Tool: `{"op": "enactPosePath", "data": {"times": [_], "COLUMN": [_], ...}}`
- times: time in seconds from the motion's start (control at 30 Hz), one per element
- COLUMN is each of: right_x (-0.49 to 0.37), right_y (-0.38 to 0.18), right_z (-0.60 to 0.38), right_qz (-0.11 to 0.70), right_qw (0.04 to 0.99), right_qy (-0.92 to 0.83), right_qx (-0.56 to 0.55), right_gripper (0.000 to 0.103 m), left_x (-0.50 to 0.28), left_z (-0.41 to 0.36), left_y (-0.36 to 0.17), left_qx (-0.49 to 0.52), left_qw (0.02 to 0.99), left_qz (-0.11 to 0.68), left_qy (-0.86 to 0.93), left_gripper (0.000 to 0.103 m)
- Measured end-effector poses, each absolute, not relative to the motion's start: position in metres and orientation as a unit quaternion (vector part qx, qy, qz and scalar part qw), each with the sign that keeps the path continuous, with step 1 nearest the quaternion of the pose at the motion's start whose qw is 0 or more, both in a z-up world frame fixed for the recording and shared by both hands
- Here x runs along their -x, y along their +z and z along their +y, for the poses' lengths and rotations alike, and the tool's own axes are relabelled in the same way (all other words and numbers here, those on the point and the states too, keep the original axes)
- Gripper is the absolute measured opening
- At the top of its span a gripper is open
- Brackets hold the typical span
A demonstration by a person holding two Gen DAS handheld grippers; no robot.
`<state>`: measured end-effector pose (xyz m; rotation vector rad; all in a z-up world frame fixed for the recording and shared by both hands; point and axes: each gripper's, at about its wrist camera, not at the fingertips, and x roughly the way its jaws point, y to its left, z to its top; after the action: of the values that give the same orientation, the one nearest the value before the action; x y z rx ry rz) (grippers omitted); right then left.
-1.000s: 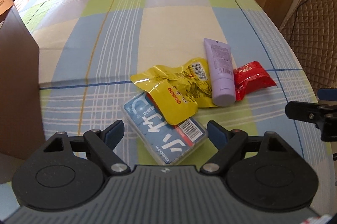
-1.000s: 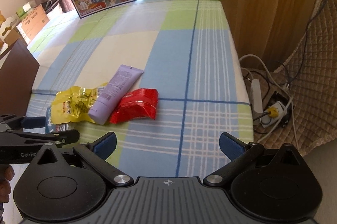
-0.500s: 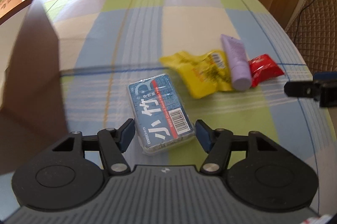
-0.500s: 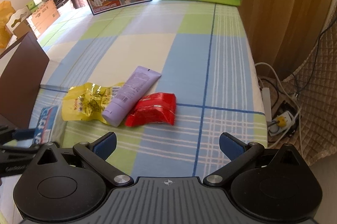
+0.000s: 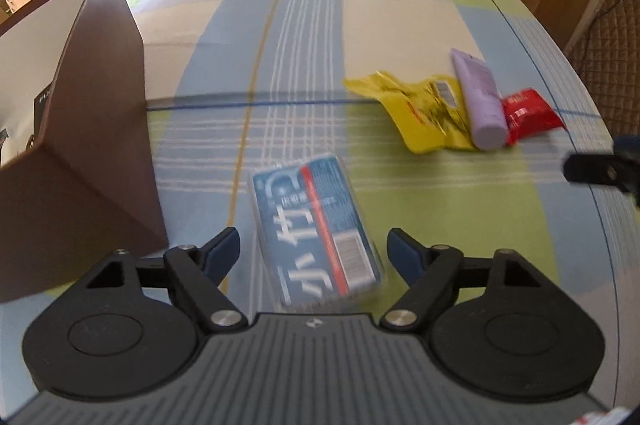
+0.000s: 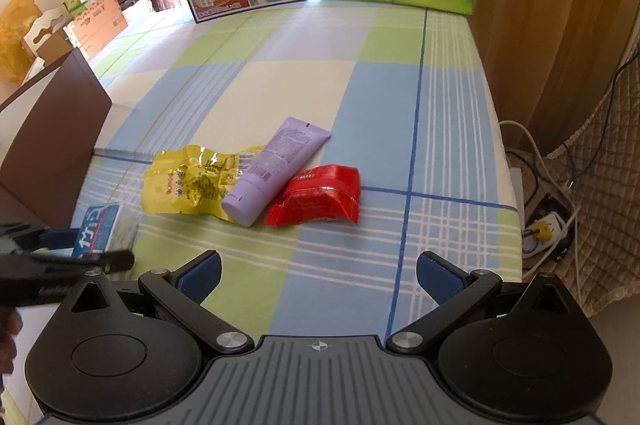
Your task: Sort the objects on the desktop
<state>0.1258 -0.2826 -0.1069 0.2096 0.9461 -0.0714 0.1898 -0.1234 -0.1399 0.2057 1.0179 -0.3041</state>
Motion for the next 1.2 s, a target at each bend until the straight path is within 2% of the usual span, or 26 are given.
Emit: {"op": "enactPosePath", "data": {"times": [0.07,0.17,0.33,0.5,0.9,0.93,1.0,1.07,1.1,1.13,1.2], "right_x": [-0.124,-0.122,-0.125,-0.131,-0.179,-0.184,-0.192,-0.198,-0.202,-0.204,-0.203], "right_y": [-0.106,-0.104,-0.103,-0.105,-0.150,-0.154,-0.162,-0.165,-0.168,-0.167,-0.165], "right_z": [-0.280,-0.274,-0.251,-0.211,-0.143,-0.142,-0.142,-0.145,-0.148,-0.151,-0.153], "right_qz": [0.451,0.443,0.423,0.384,0.343,0.341,0.345,0.352,0.359,0.365,0.359], "right_qw": [0.886,0.891,0.904,0.920,0.923,0.923,0.922,0.923,0.922,0.922,0.926], "right_qy": [-0.030,-0.017,0.023,0.074,0.059,0.055,0.044,0.024,0.013,0.010,0.002], "right_qx": [-0.099,-0.094,-0.059,0.021,0.167,0.170,0.168,0.155,0.143,0.129,0.120], "right_gripper": [0.101,0.101,0.101,0.101,0.100,0.099,0.087,0.070,0.064,0.049,0.045], "left_x": [-0.194,-0.191,-0.178,-0.159,-0.141,-0.140,-0.140,-0.139,-0.138,-0.138,-0.134], "left_z": [-0.123,-0.120,-0.101,-0.060,0.055,0.062,0.072,0.079,0.082,0.084,0.094], "left_y": [-0.142,-0.142,-0.140,-0.135,-0.125,-0.123,-0.120,-0.117,-0.116,-0.115,-0.113], "left_qx": [-0.096,-0.104,-0.100,-0.080,-0.001,0.003,0.008,0.011,0.012,0.014,0.016], "left_qw": [0.856,0.859,0.856,0.857,0.862,0.862,0.863,0.864,0.865,0.865,0.866], "left_qz": [0.486,0.478,0.485,0.497,0.505,0.504,0.500,0.498,0.497,0.496,0.495], "left_qy": [-0.150,-0.153,-0.150,-0.108,0.046,0.053,0.064,0.070,0.072,0.073,0.071], "left_gripper": [0.058,0.053,0.053,0.053,0.053,0.053,0.053,0.053,0.053,0.053,0.053]}}
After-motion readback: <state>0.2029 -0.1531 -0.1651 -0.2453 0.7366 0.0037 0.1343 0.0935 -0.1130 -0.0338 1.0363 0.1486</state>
